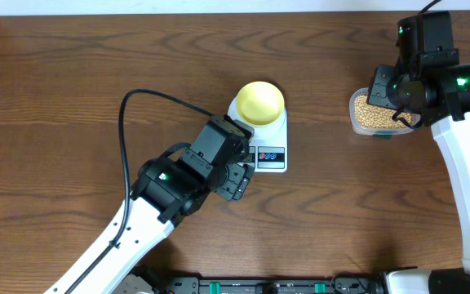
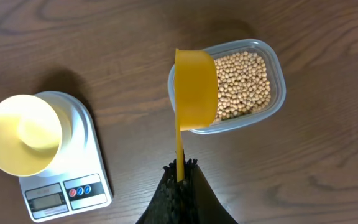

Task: Scoop item into bowl and weigh 50g on scale
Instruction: 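Lower the scoop into the soybean tub with the right gripper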

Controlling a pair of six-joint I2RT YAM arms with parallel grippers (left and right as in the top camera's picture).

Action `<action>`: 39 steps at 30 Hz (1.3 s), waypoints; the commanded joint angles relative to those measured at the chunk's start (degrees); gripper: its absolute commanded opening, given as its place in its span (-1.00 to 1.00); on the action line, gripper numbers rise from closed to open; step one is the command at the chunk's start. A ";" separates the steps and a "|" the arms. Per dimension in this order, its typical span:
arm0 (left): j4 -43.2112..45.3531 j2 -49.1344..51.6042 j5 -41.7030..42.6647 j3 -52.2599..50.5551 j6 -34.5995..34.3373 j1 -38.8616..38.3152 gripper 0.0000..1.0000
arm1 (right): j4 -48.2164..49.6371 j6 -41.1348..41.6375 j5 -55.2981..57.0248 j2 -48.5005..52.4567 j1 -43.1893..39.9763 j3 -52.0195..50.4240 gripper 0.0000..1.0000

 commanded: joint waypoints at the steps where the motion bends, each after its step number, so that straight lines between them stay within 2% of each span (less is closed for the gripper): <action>1: 0.26 0.00 0.31 1.29 0.35 0.24 0.72 | -0.59 -0.52 1.66 -1.22 -0.48 1.01 -0.98; 3: 0.22 0.00 0.11 1.29 0.35 0.24 0.77 | -1.09 -0.52 2.12 -1.22 -0.48 1.01 -0.98; 4: 0.22 0.00 0.11 1.29 0.33 0.24 0.93 | -1.38 -0.50 2.43 -1.22 -0.48 1.01 -0.98; 5: 0.22 0.00 0.13 1.29 0.33 0.24 0.95 | -1.73 -0.50 2.67 -1.22 -0.48 1.01 -0.98; 15: 0.20 0.00 0.13 1.29 0.33 0.24 0.97 | -3.13 -0.46 10.88 -1.20 -0.48 0.87 -0.97; 21: 0.20 0.00 0.13 1.29 0.33 0.22 0.97 | -2.62 2.10 14.60 -1.20 -0.48 -2.56 -0.97; 39: 0.20 0.00 0.13 1.29 0.33 0.24 0.98 | 11.37 2.08 16.50 -1.20 -0.55 -18.32 -0.98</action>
